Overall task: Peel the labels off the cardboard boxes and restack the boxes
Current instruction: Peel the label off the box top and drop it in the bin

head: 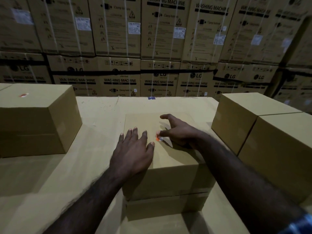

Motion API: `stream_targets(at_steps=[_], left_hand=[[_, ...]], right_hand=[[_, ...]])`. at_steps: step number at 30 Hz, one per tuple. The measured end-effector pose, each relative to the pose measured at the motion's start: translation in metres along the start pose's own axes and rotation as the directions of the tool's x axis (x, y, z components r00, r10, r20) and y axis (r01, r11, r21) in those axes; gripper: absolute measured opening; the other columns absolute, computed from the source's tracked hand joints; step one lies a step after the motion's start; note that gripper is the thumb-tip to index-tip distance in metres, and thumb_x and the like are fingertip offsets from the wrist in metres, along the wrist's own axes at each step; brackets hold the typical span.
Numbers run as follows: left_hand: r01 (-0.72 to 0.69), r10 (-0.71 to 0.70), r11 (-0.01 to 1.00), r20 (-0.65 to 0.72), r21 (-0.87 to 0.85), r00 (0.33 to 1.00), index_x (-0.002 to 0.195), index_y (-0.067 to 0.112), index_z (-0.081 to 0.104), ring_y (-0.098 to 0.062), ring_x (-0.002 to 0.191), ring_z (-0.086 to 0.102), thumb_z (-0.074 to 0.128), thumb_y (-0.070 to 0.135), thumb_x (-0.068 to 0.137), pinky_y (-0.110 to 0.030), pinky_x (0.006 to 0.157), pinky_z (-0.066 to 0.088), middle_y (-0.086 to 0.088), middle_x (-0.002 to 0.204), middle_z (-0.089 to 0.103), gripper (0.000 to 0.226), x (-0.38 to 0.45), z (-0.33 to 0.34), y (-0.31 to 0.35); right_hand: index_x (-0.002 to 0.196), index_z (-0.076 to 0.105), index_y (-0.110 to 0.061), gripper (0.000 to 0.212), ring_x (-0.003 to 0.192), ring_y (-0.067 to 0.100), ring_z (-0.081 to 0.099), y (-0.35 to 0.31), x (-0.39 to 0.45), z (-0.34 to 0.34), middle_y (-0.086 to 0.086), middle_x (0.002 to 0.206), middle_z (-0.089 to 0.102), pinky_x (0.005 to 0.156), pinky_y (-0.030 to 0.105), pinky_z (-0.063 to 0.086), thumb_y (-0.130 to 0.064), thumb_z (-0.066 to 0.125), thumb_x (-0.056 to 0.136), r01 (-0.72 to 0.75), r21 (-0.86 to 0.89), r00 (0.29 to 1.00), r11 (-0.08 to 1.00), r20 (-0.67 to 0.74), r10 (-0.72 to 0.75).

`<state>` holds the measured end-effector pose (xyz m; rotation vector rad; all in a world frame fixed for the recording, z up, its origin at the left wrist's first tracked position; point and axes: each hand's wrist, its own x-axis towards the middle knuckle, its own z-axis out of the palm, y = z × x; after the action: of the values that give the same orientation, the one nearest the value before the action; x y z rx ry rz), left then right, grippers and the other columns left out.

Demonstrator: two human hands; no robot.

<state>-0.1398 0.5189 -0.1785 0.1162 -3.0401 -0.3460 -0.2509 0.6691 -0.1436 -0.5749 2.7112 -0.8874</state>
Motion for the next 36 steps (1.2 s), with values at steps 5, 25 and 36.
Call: stream_targets(at_steps=[5,25,36], left_hand=[[0.003,-0.003,1.0,-0.006,-0.009,1.0,0.155,0.024,0.01,-0.024,0.15,-0.002,0.019,0.053,0.1,-0.043,0.119,-0.003,-0.008,0.163,0.002,0.062,-0.001,0.0,0.0],[-0.008,0.008,1.0,-0.012,-0.011,1.0,0.155,0.023,0.012,-0.024,0.15,0.0,0.019,0.052,0.1,-0.044,0.12,-0.002,-0.009,0.163,0.004,0.062,0.0,0.001,-0.002],[-0.006,0.006,1.0,0.003,-0.011,1.0,0.155,0.024,0.011,-0.024,0.15,-0.002,0.018,0.053,0.1,-0.044,0.12,-0.003,-0.008,0.163,0.002,0.062,-0.002,-0.002,0.0]], right_hand=[[0.141,0.042,-0.027,0.072,0.128,0.024,0.047,0.003,-0.022,-0.004,0.004,0.145,0.047,0.088,0.029,0.042,-0.044,0.075,0.08,0.116,-0.051,0.99,0.992,-0.076,-0.12],[0.122,0.062,-0.021,0.049,0.098,0.015,0.055,-0.02,-0.022,-0.002,0.003,0.122,0.063,0.078,0.03,0.051,-0.046,0.071,0.08,0.146,-0.361,0.979,0.921,-0.083,-0.188],[0.126,0.058,-0.021,0.056,0.107,0.02,0.06,-0.014,-0.027,-0.009,0.005,0.127,0.062,0.088,0.037,0.054,-0.052,0.069,0.081,0.16,-0.292,0.982,0.943,-0.048,-0.182]])
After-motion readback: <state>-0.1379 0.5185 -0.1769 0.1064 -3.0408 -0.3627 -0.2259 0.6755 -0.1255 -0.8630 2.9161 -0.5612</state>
